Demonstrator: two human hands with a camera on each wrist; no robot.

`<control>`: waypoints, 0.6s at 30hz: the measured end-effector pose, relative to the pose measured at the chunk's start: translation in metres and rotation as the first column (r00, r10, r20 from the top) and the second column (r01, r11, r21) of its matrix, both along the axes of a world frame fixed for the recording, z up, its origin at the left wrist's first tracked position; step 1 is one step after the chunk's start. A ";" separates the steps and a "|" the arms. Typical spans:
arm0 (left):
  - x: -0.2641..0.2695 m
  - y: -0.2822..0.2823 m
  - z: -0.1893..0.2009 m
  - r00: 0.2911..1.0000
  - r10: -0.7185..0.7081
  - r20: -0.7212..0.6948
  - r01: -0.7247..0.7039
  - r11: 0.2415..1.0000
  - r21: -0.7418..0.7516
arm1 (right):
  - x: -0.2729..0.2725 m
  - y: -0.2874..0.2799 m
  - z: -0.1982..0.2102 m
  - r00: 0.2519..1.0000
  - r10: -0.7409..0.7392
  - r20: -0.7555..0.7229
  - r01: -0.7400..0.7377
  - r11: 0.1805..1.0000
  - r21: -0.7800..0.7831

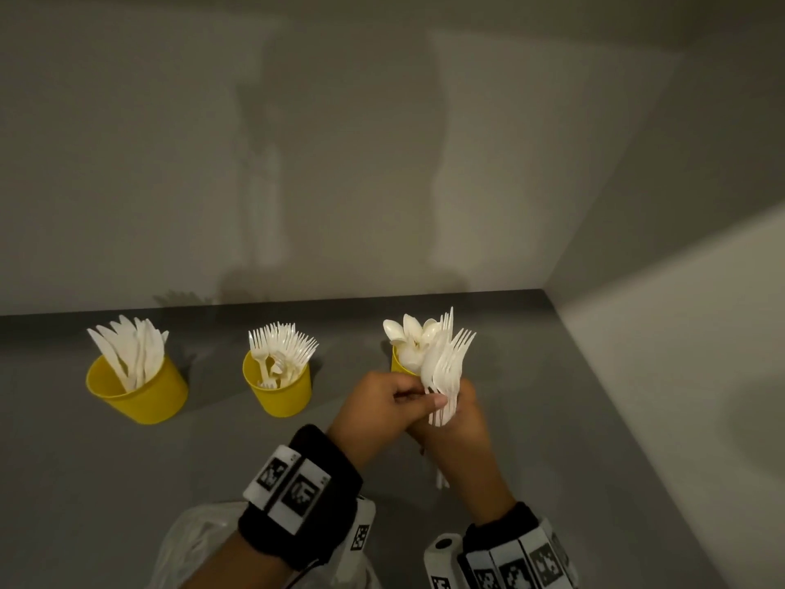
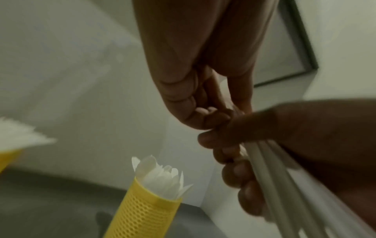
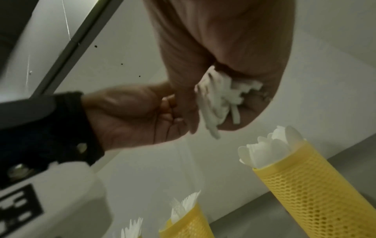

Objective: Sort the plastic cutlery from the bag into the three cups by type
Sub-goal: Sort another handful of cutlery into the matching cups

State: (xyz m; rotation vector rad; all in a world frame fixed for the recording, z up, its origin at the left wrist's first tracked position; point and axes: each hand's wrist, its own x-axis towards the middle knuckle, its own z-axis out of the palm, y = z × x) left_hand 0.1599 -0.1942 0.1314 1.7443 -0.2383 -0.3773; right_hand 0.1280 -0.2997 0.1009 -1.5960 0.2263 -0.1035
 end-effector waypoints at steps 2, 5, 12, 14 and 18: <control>0.004 0.006 0.004 0.996 -0.043 -0.078 0.040 0.998 -0.040 | -0.001 -0.011 -0.002 0.995 0.103 0.009 -0.104 0.993 0.058; 0.009 0.008 0.009 0.983 -0.119 -0.143 0.104 0.988 -0.111 | -0.007 -0.022 0.003 0.984 0.172 0.039 -0.176 0.958 0.224; 0.013 0.000 0.008 0.959 -0.159 -0.235 0.116 0.976 -0.187 | -0.010 -0.031 0.000 0.992 0.130 -0.005 -0.121 0.942 0.312; 0.019 0.002 0.008 0.957 -0.113 -0.266 0.050 0.971 -0.234 | -0.010 -0.037 -0.003 0.997 0.071 -0.013 -0.061 0.920 0.388; 0.047 0.006 0.012 0.955 0.107 -0.276 -0.192 0.933 -0.303 | -0.011 -0.052 -0.011 0.996 -0.048 -0.074 0.079 0.856 0.511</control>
